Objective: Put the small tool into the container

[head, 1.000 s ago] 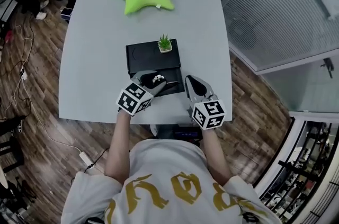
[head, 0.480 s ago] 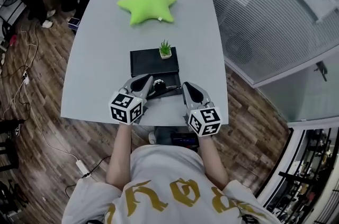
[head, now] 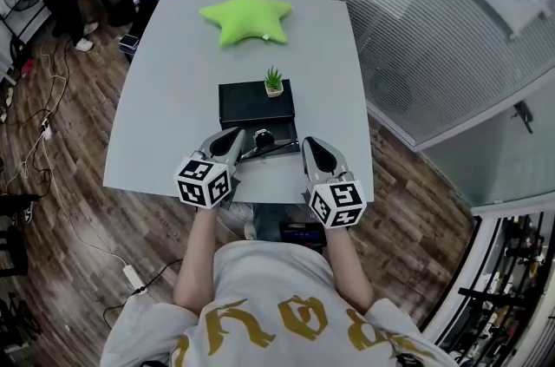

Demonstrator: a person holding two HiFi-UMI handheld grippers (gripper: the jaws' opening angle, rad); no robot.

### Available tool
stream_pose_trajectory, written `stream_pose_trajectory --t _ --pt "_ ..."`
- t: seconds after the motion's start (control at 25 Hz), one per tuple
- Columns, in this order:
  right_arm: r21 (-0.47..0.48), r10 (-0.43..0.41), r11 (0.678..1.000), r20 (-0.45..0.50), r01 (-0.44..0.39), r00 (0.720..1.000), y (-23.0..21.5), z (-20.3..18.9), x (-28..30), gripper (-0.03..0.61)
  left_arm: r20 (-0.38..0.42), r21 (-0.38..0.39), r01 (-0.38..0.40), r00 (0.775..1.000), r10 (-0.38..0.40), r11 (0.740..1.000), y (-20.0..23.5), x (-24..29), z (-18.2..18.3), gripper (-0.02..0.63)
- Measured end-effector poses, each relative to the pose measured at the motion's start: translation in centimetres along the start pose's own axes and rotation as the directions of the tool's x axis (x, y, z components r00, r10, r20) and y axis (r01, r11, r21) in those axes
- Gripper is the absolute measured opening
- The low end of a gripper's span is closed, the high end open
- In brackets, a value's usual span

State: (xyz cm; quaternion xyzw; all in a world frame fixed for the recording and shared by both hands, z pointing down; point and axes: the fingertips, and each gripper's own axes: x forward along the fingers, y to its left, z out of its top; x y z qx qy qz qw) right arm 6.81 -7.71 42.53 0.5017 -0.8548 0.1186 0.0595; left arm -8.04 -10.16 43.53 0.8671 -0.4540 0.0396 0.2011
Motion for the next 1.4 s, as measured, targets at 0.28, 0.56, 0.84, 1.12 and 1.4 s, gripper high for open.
stream_pose_trajectory --t 0.28,0.56,0.84,1.12,1.4 --pt "-0.020 -0.021 1.000 0.001 0.021 1.000 0.2 -0.1 -0.8 0.020 0.008 0.038 -0.034 0.999 0.034 0.999 0.0 -0.9 0.1 0.001" --pt "-0.038 -0.015 0.999 -0.002 0.015 1.000 0.6 -0.2 -1.0 0.020 0.060 0.065 -0.048 0.997 0.044 0.997 -0.1 -1.6 0.9 0.001" --pt "-0.032 -0.023 0.999 -0.001 0.023 1.000 0.4 -0.3 -1.1 0.020 0.037 0.013 -0.038 0.999 0.038 0.999 0.4 -1.3 0.2 0.001" --pt "-0.029 -0.025 0.999 -0.004 0.025 1.000 0.5 -0.5 -1.1 0.020 0.025 -0.005 -0.048 0.999 0.048 0.999 0.9 -1.2 -0.1 0.001" --pt "-0.074 -0.023 0.997 0.010 0.023 1.000 1.0 0.0 -0.8 0.020 -0.018 0.042 -0.069 0.997 0.070 0.997 1.2 -1.1 -0.9 0.001"
